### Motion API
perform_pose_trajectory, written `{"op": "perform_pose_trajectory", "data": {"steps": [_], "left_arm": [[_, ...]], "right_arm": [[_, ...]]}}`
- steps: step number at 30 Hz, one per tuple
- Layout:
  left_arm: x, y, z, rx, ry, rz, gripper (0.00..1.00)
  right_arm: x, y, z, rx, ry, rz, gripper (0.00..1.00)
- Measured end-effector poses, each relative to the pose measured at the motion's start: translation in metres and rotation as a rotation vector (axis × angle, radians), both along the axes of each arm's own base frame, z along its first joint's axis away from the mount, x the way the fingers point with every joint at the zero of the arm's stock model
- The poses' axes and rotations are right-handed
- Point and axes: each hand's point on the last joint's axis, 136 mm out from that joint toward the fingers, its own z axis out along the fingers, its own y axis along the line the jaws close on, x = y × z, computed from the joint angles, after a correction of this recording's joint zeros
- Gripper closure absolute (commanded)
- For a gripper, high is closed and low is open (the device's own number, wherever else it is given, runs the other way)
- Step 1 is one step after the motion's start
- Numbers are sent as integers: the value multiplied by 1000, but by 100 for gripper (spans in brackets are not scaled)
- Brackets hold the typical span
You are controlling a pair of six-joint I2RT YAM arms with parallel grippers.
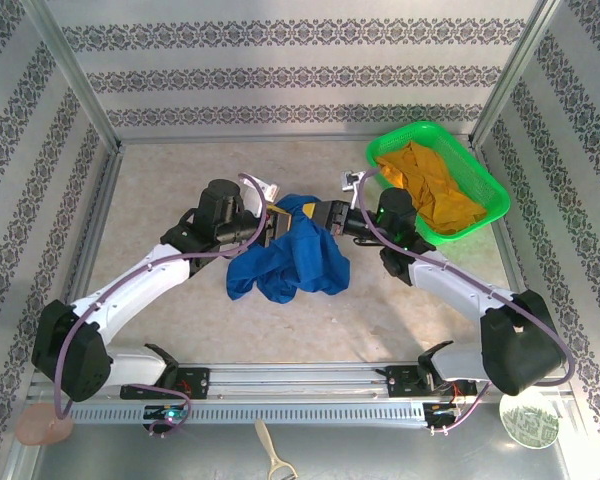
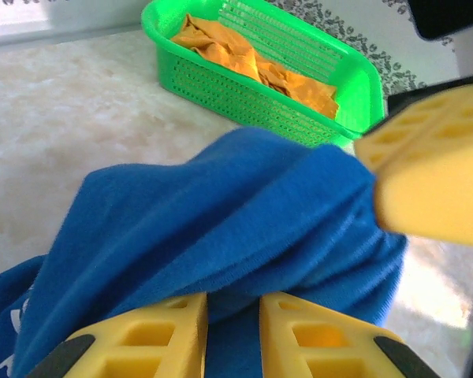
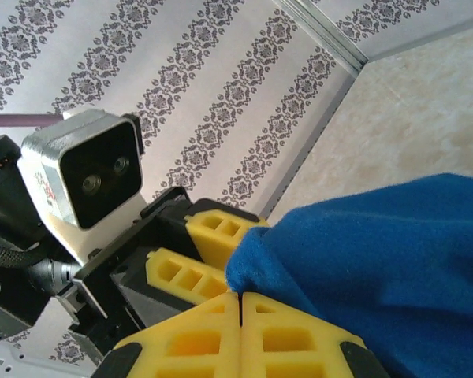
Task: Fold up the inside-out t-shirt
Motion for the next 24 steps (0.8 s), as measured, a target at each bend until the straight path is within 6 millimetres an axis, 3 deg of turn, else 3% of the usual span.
{"op": "perform_pose_trajectory", "data": {"steps": [3, 9, 13, 14, 15, 19, 20, 24], "left_arm": [[4, -1, -1, -5, 4, 10, 71], [5, -8, -4, -24, 25, -17, 44], [2, -17, -11, -38, 53, -66, 37], [2, -19, -14, -42, 62, -80, 40], [1, -22, -18, -46, 74, -99, 49], [0, -34, -34, -62, 127, -152, 95], [1, -36, -38, -65, 137, -159, 100], [0, -39, -32, -98, 140, -174, 100]], "right_arm": [[-3, 2, -2, -5, 4, 7, 100], [-7, 5, -1, -11, -5, 19, 100], [-6, 4, -2, -13, -4, 18, 100], [-6, 5, -2, -14, -2, 18, 100], [-7, 5, -3, -15, 1, 19, 100], [-5, 3, -3, -16, 2, 15, 100], [-4, 1, -3, -15, 2, 11, 100], [5, -11, -2, -12, 1, -26, 100]]}}
